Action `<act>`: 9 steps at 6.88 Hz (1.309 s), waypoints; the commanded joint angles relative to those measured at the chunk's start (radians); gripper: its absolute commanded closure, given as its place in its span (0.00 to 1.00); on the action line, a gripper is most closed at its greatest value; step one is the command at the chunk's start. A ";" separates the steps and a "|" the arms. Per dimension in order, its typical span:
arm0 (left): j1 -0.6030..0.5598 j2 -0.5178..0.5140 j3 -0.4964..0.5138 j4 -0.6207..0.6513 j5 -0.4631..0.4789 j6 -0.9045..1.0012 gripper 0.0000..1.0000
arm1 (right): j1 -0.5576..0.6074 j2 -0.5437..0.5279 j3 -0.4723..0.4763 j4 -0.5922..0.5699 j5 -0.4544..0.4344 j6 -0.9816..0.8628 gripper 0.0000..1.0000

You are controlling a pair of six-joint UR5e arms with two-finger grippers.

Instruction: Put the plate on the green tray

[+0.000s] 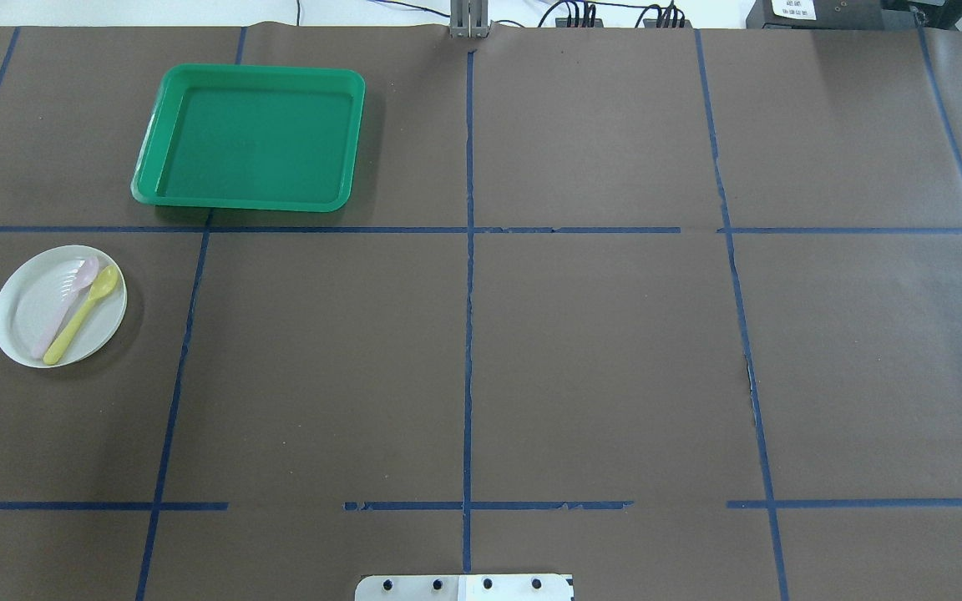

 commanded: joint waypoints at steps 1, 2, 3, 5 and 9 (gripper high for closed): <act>0.000 -0.002 -0.005 0.000 0.000 0.000 0.00 | 0.000 -0.001 0.000 0.001 0.000 0.000 0.00; 0.000 -0.003 -0.008 -0.002 -0.002 0.000 0.00 | 0.000 0.001 0.000 0.001 0.000 0.000 0.00; 0.002 -0.006 -0.018 -0.005 -0.009 0.002 0.00 | 0.000 0.001 0.000 0.000 0.000 0.000 0.00; 0.063 -0.005 -0.052 -0.125 -0.142 -0.006 0.00 | 0.000 -0.001 0.000 0.000 0.000 0.000 0.00; 0.331 -0.006 0.255 -0.748 -0.061 -0.512 0.00 | 0.000 -0.001 0.000 0.001 0.000 0.000 0.00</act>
